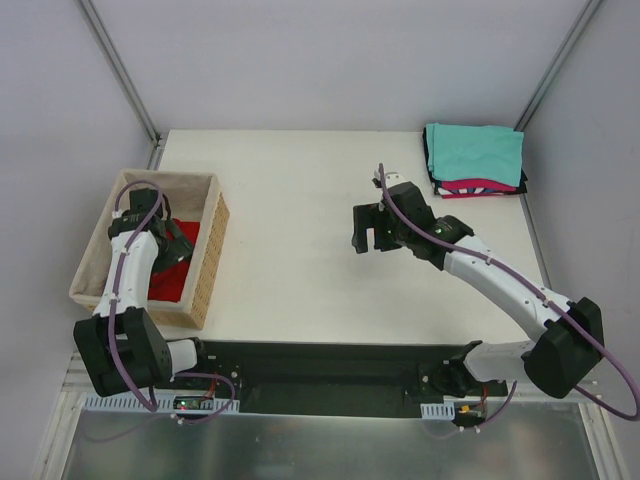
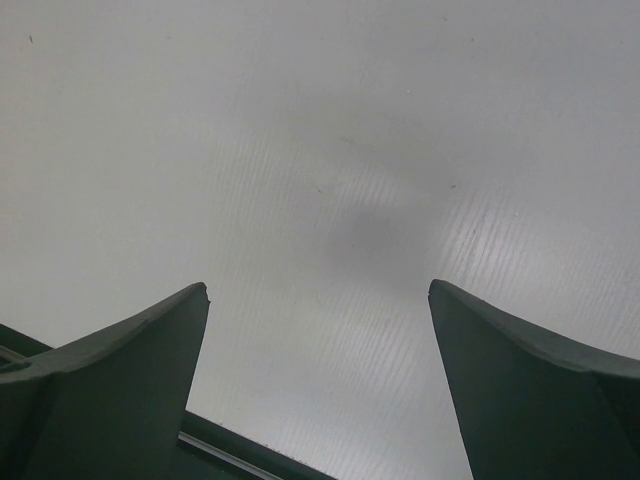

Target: Fold and stack the t-shirts

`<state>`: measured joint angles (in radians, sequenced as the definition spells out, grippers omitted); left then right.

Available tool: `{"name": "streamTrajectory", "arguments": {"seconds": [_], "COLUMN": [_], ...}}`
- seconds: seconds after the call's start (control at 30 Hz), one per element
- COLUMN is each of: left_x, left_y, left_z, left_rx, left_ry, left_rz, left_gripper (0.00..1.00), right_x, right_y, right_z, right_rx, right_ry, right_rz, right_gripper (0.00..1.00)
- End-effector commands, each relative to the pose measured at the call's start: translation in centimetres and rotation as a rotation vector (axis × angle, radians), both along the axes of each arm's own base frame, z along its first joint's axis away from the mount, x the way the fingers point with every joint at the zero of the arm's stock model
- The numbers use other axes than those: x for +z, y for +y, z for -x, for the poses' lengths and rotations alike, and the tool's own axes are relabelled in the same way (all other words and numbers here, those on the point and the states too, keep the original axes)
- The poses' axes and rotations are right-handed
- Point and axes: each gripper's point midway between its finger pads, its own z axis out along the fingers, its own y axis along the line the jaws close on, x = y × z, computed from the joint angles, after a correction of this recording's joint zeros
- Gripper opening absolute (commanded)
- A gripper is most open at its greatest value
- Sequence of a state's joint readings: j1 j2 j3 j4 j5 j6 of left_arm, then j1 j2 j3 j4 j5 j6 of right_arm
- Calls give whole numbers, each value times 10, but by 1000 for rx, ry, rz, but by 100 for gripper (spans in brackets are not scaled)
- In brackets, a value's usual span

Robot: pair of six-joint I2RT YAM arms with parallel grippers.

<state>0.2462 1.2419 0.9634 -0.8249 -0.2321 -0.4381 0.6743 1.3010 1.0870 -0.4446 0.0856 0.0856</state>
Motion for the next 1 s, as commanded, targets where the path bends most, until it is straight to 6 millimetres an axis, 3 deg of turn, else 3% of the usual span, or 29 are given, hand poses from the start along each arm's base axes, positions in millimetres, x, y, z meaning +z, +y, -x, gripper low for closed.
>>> {"name": "streamTrajectory", "arguments": {"seconds": [0.0, 0.5, 0.63, 0.97], "left_x": [-10, -45, -53, -49], "left_y": [-9, 1, 2, 3], "left_z": [-1, -7, -7, -8], "left_rx": [18, 80, 100, 96], "left_ry": [-19, 38, 52, 30], "left_rz": [87, 140, 187, 180], "left_gripper": [99, 96, 88, 67], "right_x": [7, -10, -9, -10], "right_y": [5, 1, 4, 12], "right_z": [0, 3, 1, 0], "right_rx": [7, -1, 3, 14], "right_ry": [-18, 4, 9, 30], "right_rz": [-33, -10, -19, -37], "right_gripper": [97, 97, 97, 96]}}
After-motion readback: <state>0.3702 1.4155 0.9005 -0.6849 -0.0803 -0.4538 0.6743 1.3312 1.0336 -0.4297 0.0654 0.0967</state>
